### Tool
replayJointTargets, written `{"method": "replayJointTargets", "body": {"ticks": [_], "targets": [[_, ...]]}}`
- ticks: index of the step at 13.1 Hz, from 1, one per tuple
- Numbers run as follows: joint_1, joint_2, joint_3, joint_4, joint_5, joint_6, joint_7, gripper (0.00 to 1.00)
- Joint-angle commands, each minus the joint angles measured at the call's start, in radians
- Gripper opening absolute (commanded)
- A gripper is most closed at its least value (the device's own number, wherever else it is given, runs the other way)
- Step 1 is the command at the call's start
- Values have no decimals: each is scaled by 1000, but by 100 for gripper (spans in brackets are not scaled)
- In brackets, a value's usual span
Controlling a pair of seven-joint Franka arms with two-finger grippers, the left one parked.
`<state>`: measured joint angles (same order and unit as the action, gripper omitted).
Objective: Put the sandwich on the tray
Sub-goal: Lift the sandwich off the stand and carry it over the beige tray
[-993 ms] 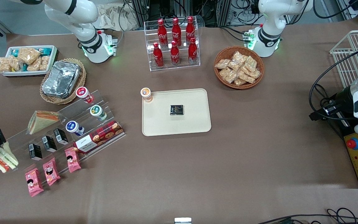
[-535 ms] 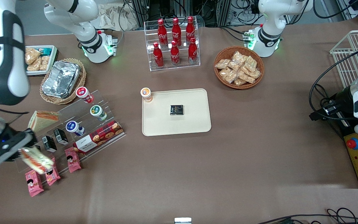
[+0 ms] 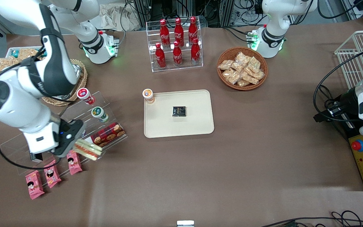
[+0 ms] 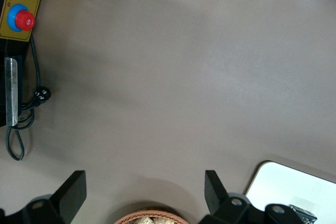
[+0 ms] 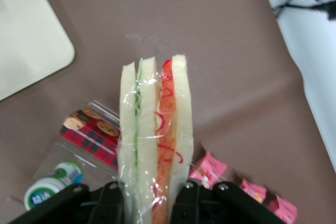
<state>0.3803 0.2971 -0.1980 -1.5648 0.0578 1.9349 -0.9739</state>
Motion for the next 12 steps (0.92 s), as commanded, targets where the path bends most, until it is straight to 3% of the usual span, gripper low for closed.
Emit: {"method": "replayJointTargets", "body": {"ticks": [1,7,9,12], "targets": [[80,17,-11,9,-12,-11,-17,0],[219,117,-6,-1,7,15,-26,0],[235,146,32,-3,51,42,-25,0],[290,210,69,-6,50,137,-14,0]]}}
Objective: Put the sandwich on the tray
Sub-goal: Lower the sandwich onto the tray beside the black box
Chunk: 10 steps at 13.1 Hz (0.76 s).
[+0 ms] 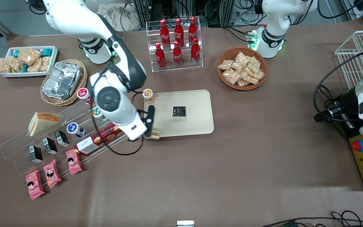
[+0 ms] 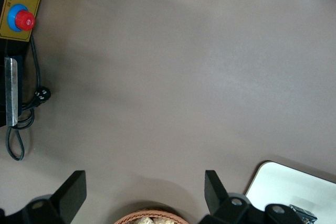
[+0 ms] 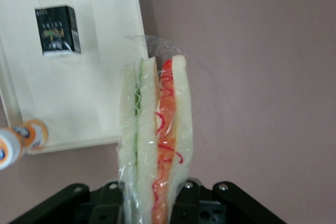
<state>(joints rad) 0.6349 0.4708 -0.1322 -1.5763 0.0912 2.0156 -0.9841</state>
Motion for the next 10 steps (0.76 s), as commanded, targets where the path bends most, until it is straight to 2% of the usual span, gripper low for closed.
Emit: {"method": "replayJointTargets", "body": {"ticks": [1,5,10], "targets": [[60,61,3,-10,18,105,2,0],[84,143,5,-37,21,268,64,0],[117,187,5,-36,13,301,62,0]]}}
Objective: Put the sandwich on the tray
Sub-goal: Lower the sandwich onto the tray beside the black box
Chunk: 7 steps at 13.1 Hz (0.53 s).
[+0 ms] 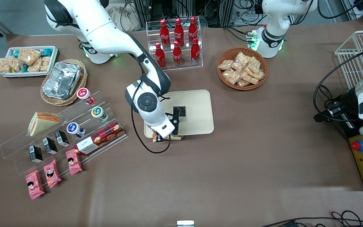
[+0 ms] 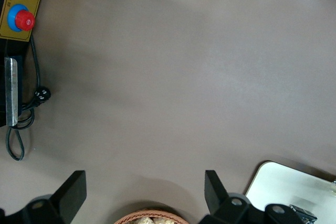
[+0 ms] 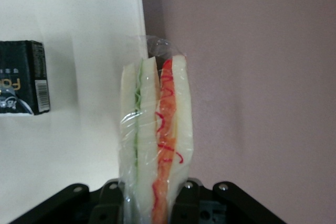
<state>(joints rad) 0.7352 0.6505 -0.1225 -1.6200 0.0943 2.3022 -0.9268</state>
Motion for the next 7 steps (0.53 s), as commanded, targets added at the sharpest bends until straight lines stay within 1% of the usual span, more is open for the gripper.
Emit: {"method": "replayJointTargets", "body": {"ticks": [1,7], "targets": [[23,11,-5,6,10,28,6,0],[59,31,-5,5,8,40,6,0]]}}
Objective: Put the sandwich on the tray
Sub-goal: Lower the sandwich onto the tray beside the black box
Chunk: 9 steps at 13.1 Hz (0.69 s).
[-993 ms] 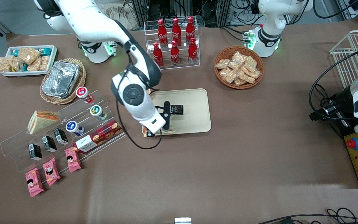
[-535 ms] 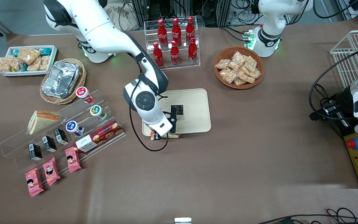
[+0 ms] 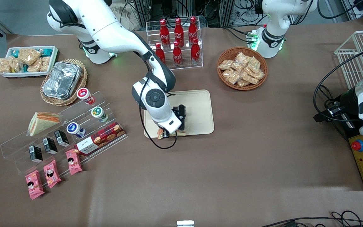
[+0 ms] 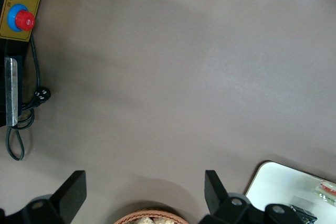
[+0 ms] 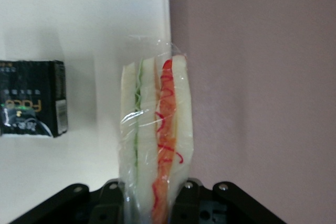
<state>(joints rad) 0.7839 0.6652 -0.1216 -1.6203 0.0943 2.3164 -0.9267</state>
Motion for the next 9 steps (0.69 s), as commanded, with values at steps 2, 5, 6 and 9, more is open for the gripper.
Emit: {"method": "replayJointTargets", "body": {"ticks": [2,5,6,9], "targets": [[21,16,-6,3,11,28,9,0],[35,16,-6,-21,16,28,61,0],[44,14,-7,-33,15,28,75,0],[43,20,-7,-30,13,32,81,4]]}}
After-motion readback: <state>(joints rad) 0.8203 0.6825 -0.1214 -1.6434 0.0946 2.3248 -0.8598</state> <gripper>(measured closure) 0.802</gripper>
